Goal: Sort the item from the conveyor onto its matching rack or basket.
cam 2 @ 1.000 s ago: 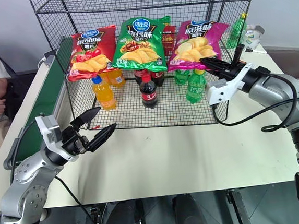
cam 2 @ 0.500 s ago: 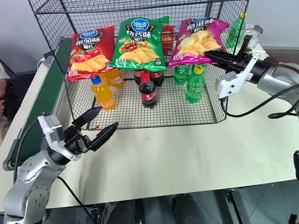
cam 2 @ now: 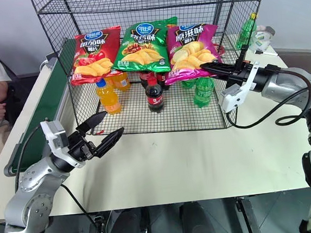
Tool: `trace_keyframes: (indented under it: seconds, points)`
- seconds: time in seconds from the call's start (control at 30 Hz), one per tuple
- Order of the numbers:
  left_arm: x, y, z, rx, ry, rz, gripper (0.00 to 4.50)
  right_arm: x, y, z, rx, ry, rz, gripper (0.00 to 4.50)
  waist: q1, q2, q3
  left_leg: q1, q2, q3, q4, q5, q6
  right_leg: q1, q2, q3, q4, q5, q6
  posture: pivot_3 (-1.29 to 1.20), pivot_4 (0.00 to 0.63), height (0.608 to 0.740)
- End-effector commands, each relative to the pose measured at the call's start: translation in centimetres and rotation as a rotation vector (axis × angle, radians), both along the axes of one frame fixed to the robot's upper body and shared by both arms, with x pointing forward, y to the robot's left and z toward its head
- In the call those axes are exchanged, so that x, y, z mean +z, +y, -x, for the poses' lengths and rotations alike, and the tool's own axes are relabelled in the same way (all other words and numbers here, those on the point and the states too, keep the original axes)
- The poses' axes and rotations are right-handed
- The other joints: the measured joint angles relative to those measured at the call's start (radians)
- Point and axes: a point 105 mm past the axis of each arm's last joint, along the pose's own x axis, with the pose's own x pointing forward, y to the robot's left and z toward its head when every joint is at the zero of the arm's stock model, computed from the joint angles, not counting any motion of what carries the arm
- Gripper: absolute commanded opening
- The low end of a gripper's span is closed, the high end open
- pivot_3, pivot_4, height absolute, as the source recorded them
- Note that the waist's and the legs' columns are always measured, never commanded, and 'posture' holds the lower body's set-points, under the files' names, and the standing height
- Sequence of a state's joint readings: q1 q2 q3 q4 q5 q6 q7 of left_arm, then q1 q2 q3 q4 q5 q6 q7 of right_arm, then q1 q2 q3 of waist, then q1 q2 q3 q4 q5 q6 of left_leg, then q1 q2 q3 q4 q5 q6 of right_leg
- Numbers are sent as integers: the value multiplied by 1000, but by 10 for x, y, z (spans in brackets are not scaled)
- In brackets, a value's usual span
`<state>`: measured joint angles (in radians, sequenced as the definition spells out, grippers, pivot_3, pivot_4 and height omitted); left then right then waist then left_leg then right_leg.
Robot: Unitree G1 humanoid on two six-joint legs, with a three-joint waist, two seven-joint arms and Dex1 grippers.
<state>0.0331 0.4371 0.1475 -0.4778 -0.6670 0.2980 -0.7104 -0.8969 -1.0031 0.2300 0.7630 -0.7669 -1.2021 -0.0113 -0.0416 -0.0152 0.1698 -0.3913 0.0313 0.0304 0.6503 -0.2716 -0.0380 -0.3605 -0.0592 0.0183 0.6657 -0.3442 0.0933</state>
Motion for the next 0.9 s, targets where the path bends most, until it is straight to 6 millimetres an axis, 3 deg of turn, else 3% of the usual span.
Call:
trace_keyframes:
  seconds: [0.03, 0.23, 0.5, 0.9]
  points:
    - [10, -6, 3, -24, -43, 11, 4500, 19, -15, -5, -72, -61, -3, 46, -1, 0, 0, 0, 0, 0, 0, 0, 0, 0, 0, 0, 0, 0, 0, 0, 150, 739]
    - [11, -8, 4, -25, -42, 17, 4500, 24, -23, -11, -108, -86, 2, 46, -3, 0, 0, 0, 0, 0, 0, 0, -1, -1, 1, 0, 0, 0, 0, 0, 150, 739]
    - [11, -11, 4, -31, -41, 24, 4500, 20, -6, -13, -21, -82, 65, 46, -3, 0, 0, 0, 0, 1, 0, 0, -1, -1, 1, 1, 1, 0, 0, 0, 150, 739]
    - [11, -15, 6, -31, -37, 34, 4500, 17, -14, -30, -84, -123, 100, 46, -3, 0, 0, 0, 0, 1, 0, 1, -1, -2, 1, 2, 1, 0, 0, 0, 150, 739]
